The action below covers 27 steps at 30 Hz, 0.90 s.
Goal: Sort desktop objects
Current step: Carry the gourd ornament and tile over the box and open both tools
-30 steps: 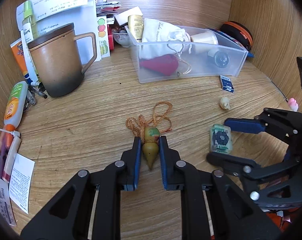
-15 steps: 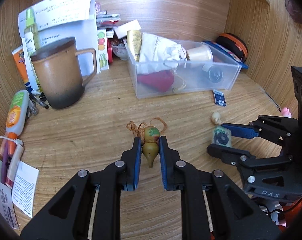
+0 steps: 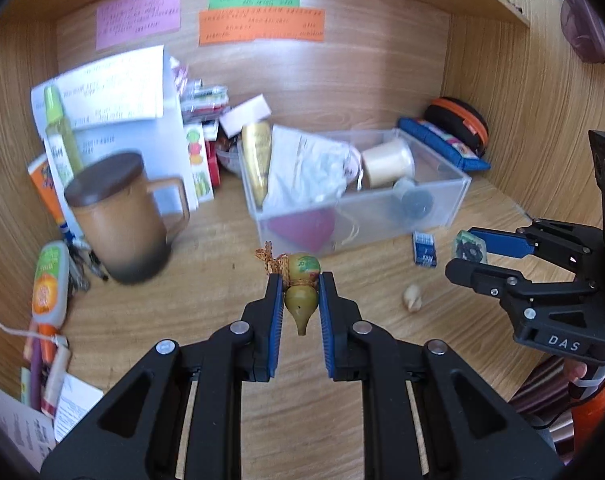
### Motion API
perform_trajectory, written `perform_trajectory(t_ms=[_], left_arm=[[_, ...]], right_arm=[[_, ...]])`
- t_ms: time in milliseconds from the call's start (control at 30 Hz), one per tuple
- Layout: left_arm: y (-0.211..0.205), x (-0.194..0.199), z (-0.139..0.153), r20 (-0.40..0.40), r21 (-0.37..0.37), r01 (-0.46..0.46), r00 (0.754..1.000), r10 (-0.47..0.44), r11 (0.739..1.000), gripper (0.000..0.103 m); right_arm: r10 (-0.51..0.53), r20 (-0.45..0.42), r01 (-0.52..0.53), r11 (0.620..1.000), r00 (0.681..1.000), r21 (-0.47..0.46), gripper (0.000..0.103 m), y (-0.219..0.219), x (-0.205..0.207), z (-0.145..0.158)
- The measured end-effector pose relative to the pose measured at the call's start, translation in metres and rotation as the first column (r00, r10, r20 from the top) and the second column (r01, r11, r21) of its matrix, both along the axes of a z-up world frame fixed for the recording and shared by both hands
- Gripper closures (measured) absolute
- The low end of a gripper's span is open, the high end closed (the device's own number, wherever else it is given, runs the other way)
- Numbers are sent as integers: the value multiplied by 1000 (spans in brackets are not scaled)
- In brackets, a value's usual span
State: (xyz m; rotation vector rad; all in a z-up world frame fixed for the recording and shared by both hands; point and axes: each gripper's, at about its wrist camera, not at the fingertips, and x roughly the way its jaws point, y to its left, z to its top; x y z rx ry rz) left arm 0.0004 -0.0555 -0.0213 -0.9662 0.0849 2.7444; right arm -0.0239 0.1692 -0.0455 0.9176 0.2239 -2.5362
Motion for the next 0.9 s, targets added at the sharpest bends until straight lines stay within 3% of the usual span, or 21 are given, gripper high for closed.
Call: perform_trajectory(t_ms=[600, 900], left_arm=[[25, -39, 73, -120, 16, 34, 992, -32, 999, 86], [23, -75, 95, -135, 25, 31, 990, -28, 999, 86]], right_arm=[[-43, -156, 43, 999, 987, -3, 66, 34, -41, 70], [-44, -171, 42, 999, 984, -18, 66, 37, -72, 86]])
